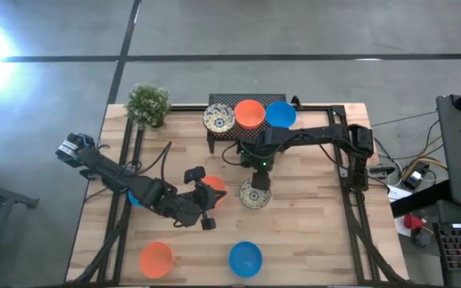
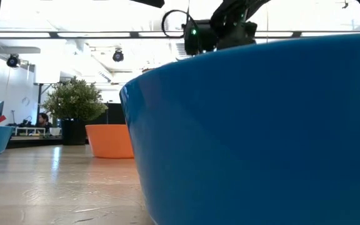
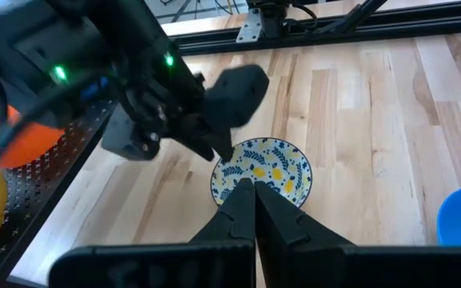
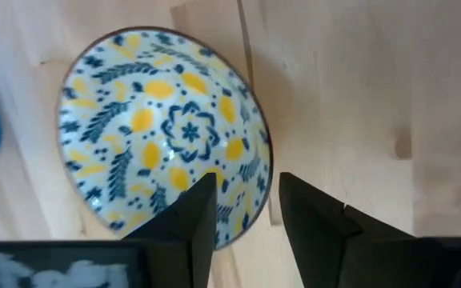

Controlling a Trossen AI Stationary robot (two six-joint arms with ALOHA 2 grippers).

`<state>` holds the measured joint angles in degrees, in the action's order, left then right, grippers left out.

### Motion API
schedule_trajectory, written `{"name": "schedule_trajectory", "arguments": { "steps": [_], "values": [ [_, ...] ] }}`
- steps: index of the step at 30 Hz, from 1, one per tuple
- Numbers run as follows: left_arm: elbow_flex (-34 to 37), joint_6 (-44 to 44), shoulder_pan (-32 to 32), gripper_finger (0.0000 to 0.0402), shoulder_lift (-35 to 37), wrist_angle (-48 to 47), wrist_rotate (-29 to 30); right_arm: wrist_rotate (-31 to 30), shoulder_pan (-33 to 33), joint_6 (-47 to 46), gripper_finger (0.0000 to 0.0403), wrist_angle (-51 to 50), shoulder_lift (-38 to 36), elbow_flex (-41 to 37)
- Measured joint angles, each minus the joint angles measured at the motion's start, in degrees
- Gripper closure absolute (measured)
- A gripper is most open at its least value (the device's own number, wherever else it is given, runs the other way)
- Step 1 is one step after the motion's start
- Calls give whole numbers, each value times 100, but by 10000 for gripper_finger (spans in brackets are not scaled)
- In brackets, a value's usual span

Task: Pick & Place Mini bowls
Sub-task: Stack the yellow patterned bowl on the yellow patterned bowl on the shelf

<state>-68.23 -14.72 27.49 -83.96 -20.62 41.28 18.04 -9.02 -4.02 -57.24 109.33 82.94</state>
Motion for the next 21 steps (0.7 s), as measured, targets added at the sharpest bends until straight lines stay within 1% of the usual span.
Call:
{"name": "schedule_trajectory", "arguments": {
  "steps": [6, 13, 16, 21],
  "values": [
    [0, -31, 0, 402, 9, -6, 0, -2, 0, -3, 276, -50, -439, 166],
    [0, -142, -2, 402, 66, 2, -28, -54, 171, -136, 282, 0, -1454, 12],
    [0, -210, -4, 402, 66, -17, -31, -421, 379, -178, 279, 6, -1957, -64],
    [0, -338, -28, 402, 66, -35, -33, -1253, 849, -494, 273, 15, -2889, -282]
  ]
}}
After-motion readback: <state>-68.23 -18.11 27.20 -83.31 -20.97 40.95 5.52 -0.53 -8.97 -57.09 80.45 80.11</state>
